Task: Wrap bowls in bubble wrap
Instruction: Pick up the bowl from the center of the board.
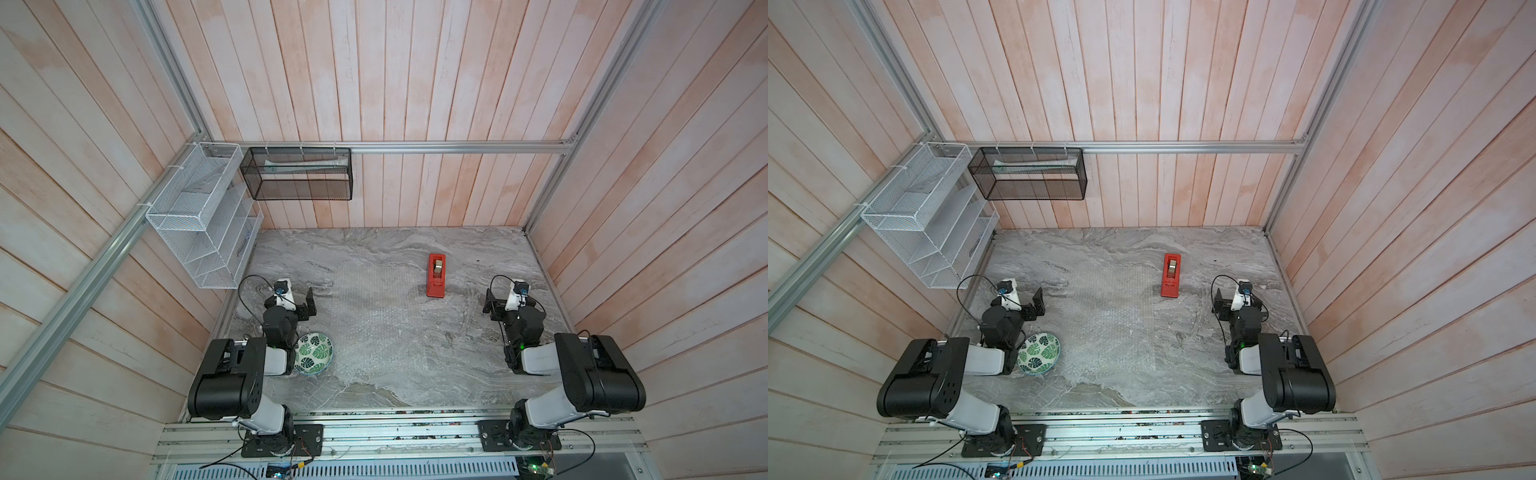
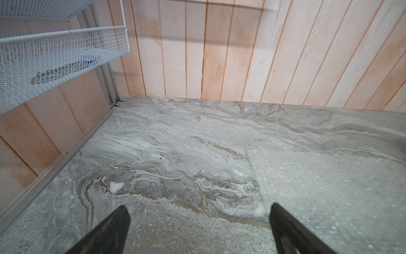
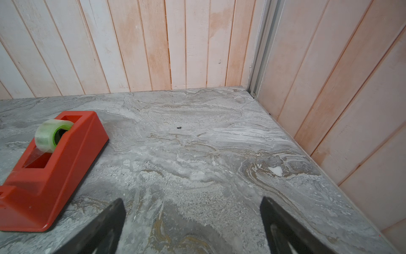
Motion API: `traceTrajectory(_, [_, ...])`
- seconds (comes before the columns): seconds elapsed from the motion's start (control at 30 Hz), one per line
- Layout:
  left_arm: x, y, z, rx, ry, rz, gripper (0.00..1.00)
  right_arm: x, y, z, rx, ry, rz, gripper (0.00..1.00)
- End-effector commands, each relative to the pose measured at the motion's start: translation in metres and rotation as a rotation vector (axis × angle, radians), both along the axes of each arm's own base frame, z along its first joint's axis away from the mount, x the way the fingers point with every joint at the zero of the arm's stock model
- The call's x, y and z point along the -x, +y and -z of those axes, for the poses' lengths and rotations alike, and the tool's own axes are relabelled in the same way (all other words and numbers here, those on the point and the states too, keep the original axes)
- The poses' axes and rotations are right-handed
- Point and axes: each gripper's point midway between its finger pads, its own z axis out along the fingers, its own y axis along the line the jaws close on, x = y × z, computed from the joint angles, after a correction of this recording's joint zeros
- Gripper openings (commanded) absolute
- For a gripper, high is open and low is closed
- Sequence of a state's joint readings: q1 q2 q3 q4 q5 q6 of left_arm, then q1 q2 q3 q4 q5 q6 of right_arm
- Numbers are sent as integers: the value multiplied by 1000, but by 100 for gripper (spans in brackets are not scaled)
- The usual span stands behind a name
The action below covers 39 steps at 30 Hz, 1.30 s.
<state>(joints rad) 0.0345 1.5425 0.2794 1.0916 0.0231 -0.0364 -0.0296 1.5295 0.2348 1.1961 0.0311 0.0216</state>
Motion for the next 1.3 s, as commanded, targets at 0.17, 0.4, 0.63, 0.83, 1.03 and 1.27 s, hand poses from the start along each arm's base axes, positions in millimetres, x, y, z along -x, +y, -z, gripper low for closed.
traceTrajectory(0.17, [-4, -1, -7, -12, -18, 13, 100, -4, 0, -8, 10, -18, -6, 98])
traceTrajectory(0.4, [-4, -1, -7, -12, -17, 13, 100, -4, 0, -8, 4, -20, -7, 98])
traceTrajectory(0.63, [-4, -2, -7, -14, -17, 12, 100, -4, -1, -8, 0, -21, -9, 98])
traceTrajectory(0.83, [-4, -4, -9, -27, -24, 20, 100, -3, 0, -10, 1, -28, -10, 98])
traceTrajectory(1.03, [-4, -13, -23, -74, -18, 10, 100, -7, -9, -35, -11, -15, 45, 98])
traceTrajectory(1.27, [-7, -2, -43, 62, 176, -146, 100, -8, -1, -70, -200, -1, 36, 98])
